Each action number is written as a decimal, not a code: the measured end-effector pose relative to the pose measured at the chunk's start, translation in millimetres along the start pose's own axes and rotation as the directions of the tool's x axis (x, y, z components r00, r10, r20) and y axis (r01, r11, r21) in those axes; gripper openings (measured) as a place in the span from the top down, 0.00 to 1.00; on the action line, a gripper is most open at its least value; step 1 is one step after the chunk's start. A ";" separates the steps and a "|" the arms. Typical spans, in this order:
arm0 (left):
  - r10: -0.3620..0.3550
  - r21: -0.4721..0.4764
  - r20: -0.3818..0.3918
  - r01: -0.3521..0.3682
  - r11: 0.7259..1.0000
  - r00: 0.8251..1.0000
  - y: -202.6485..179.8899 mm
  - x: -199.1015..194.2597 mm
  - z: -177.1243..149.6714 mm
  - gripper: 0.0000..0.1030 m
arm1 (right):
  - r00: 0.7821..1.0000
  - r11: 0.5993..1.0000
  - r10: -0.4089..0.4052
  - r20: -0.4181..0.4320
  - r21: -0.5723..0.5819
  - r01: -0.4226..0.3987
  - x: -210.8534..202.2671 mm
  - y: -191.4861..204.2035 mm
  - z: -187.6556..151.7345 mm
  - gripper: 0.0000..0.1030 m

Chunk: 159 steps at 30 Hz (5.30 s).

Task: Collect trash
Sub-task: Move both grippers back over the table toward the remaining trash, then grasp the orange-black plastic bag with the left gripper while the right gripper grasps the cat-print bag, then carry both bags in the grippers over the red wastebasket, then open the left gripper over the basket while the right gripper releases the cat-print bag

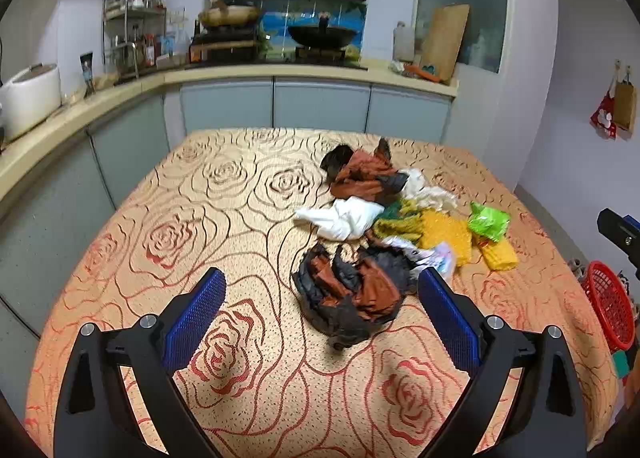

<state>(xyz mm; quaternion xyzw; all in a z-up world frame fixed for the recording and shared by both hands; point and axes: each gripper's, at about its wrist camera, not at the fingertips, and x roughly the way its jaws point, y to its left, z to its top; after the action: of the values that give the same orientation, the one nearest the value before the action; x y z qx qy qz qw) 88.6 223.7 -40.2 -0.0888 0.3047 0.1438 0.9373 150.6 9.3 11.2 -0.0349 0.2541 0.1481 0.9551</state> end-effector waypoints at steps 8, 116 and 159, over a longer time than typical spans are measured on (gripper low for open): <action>-0.061 0.035 -0.089 0.064 0.997 0.994 -11.0 36.3 -1.3 0.09 | 0.999 0.999 0.017 -0.043 -0.027 -0.018 25.9 15.1 0.5 0.26; -0.508 0.395 -0.067 0.490 0.777 0.859 -315.7 -3.5 9.4 0.51 | 0.951 0.905 -0.300 -0.077 0.292 0.310 -47.1 -231.7 -36.6 0.71; -0.587 0.469 -0.310 0.657 0.590 0.748 -402.6 44.4 -30.8 0.29 | 0.904 0.840 -0.310 -0.294 0.360 0.405 1.4 -302.7 -95.8 0.47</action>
<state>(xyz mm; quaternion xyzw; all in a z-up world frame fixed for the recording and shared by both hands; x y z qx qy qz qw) 236.4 -154.1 -59.5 0.0755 0.3389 -0.2930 0.8909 197.4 -292.6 -75.3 0.1040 0.3745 -0.0958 0.9164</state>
